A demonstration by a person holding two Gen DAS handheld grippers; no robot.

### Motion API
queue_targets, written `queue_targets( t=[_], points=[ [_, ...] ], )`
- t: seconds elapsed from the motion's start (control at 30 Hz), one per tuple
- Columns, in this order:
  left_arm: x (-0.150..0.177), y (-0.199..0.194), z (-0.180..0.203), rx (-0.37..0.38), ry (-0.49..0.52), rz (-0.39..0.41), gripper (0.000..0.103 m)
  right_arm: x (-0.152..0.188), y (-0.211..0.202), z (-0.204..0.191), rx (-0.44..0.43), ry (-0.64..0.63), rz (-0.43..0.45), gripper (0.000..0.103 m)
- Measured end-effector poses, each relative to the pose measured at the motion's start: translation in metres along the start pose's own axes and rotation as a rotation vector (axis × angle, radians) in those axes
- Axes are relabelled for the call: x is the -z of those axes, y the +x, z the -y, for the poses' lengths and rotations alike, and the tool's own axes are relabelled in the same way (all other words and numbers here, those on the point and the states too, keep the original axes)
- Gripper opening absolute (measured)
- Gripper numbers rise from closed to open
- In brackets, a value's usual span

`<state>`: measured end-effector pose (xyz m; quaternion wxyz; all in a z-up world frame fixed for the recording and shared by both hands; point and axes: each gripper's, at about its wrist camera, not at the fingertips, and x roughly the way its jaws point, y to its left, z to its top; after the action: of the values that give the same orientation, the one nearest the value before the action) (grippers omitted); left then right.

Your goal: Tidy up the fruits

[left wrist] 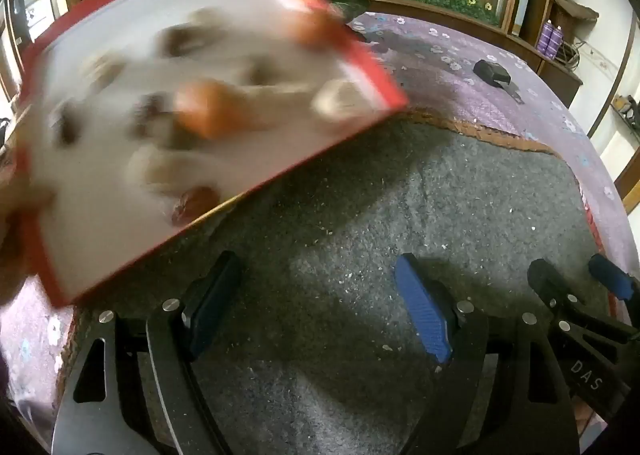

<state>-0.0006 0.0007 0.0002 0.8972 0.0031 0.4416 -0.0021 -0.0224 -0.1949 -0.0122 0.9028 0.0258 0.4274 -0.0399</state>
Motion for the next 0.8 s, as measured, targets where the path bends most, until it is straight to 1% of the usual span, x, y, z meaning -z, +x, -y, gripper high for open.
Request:
queue_targets(
  t=[0.8],
  points=[
    [-0.0012, -0.001, -0.0022, 0.0, 0.001, 0.0, 0.081, 0.0023, -0.0011, 0.0023, -0.001, 0.001, 0.001, 0.091]
  ],
)
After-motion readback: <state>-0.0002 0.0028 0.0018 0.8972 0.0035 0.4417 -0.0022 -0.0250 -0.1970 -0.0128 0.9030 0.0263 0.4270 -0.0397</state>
